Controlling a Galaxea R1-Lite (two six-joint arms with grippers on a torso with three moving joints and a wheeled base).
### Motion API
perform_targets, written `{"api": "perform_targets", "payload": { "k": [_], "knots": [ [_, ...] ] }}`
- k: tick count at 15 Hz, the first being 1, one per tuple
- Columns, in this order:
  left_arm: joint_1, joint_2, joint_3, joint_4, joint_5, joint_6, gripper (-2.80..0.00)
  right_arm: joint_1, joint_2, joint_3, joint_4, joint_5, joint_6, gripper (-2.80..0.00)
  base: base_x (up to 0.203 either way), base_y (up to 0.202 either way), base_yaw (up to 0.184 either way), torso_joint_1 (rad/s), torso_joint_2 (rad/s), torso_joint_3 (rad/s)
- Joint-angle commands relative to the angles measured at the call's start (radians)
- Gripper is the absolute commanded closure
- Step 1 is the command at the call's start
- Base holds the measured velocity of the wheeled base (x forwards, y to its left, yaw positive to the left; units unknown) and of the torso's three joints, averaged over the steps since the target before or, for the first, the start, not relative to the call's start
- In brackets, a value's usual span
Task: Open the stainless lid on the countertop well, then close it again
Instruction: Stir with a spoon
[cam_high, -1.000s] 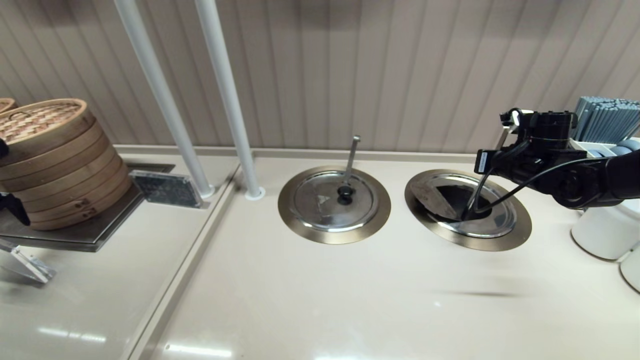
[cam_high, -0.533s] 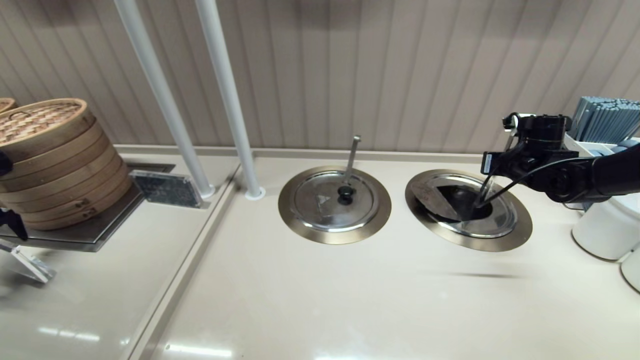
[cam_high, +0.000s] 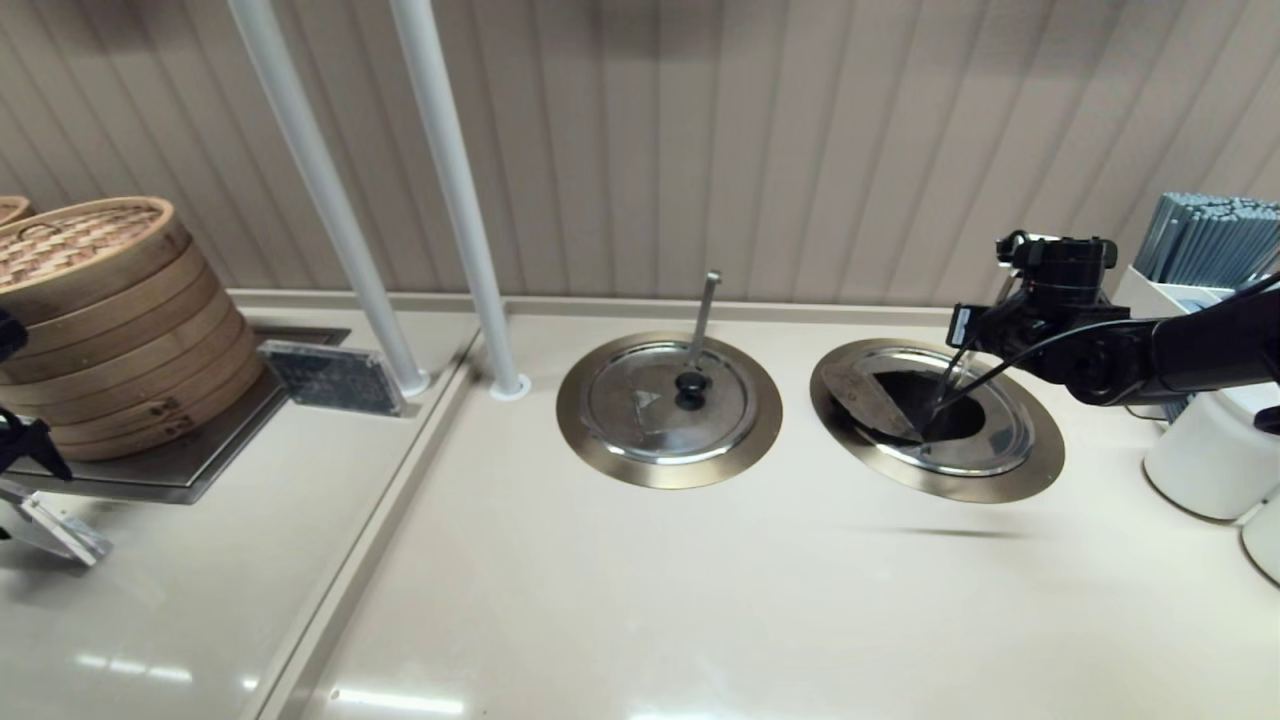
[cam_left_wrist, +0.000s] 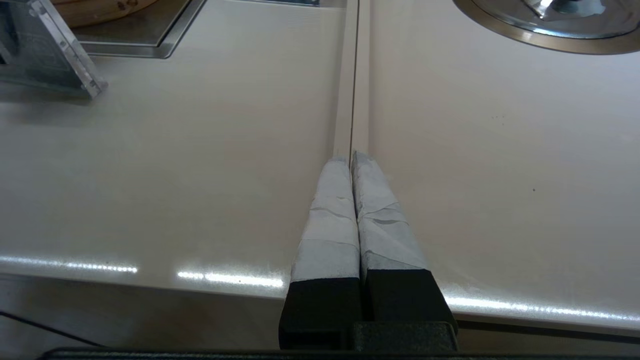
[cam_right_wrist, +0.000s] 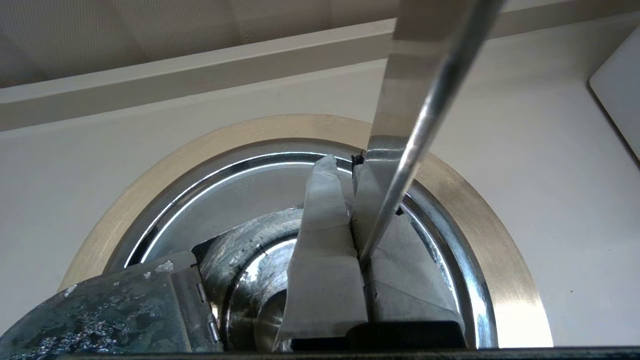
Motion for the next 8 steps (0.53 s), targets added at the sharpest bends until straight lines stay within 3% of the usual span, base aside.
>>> {"api": "perform_targets", "payload": {
  "k": [1, 8],
  "knots": [
    [0.0, 0.0, 0.0, 0.001, 0.0, 0.0, 0.0, 0.0, -0.002, 0.002, 0.0, 0.0, -0.001, 0.0, 0.0, 0.0, 0.0, 0.0, 0.0, 0.0],
    [0.0, 0.0, 0.0, 0.001, 0.0, 0.0, 0.0, -0.026, -0.023, 0.029, 0.104, 0.16, -0.009, 0.0, 0.0, 0.0, 0.0, 0.0, 0.0, 0.0]
  ]
}}
